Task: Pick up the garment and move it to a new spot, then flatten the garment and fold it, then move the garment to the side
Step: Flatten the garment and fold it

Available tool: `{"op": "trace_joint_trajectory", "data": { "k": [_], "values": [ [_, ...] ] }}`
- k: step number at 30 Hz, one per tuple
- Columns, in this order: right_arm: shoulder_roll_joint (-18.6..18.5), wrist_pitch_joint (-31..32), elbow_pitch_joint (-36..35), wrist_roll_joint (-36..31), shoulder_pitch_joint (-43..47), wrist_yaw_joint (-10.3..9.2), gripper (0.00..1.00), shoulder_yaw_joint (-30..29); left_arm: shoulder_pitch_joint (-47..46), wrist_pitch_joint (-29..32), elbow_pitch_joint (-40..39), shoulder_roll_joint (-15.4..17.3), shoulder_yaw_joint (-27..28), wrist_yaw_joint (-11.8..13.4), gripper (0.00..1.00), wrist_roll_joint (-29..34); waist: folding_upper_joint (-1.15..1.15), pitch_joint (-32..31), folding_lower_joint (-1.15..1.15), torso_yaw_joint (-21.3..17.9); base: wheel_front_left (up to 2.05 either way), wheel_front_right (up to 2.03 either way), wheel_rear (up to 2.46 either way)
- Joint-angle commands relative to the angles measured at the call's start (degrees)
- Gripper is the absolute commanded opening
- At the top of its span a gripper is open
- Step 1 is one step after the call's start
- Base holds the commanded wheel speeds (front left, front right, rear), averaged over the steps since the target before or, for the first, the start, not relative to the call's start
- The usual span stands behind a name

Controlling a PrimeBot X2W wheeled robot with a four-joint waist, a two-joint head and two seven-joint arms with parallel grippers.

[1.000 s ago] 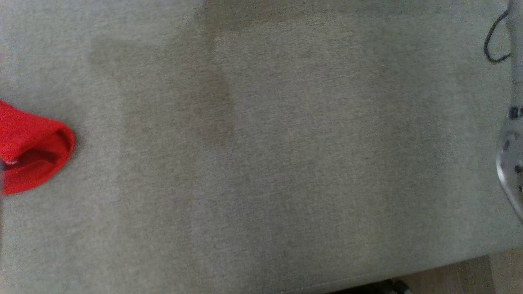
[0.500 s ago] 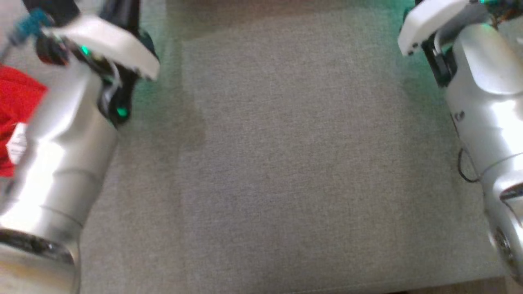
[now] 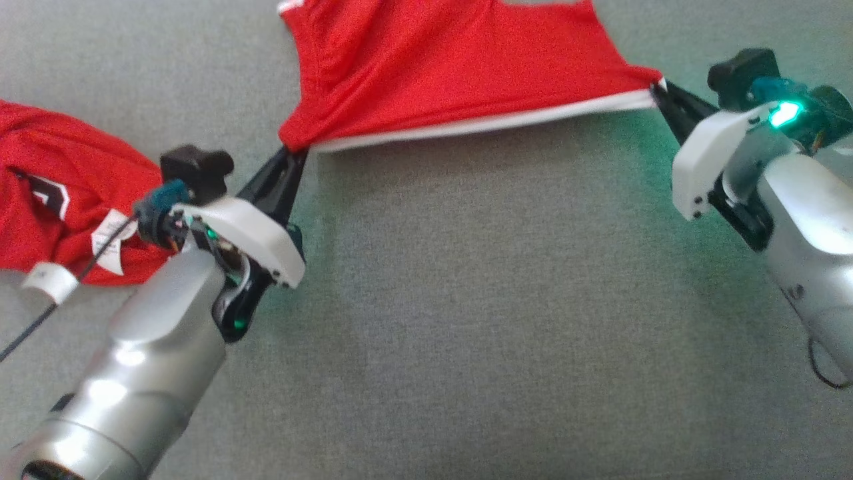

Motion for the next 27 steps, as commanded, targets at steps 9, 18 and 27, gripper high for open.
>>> {"op": "trace_joint_trajectory", "data": {
  "k": [9, 18, 27],
  "values": [
    [-12.81, 6.19, -12.49, 13.2, 6.65, -0.05, 0.0, 10.99, 4.44, -3.89, -0.34, 3.5, -2.01, 0.61, 0.0, 3.36, 0.0, -8.71, 0.01, -1.33, 0.0, 0.0, 0.0],
    [-23.02, 7.82, -22.33, 22.26, 16.4, -0.05, 0.0, 15.17, 15.81, -4.57, -7.4, 4.46, -5.63, 4.97, 0.0, 4.68, 0.0, -18.22, 0.01, -2.64, 0.0, 0.0, 0.0],
    [-31.78, 10.0, -31.93, 26.81, 27.24, -0.05, 0.0, 11.65, 24.94, -2.92, -20.67, 8.1, -8.32, 11.58, 0.0, 5.97, 0.0, -20.24, 0.01, -2.84, 0.0, 0.0, 0.0]
  ]
}}
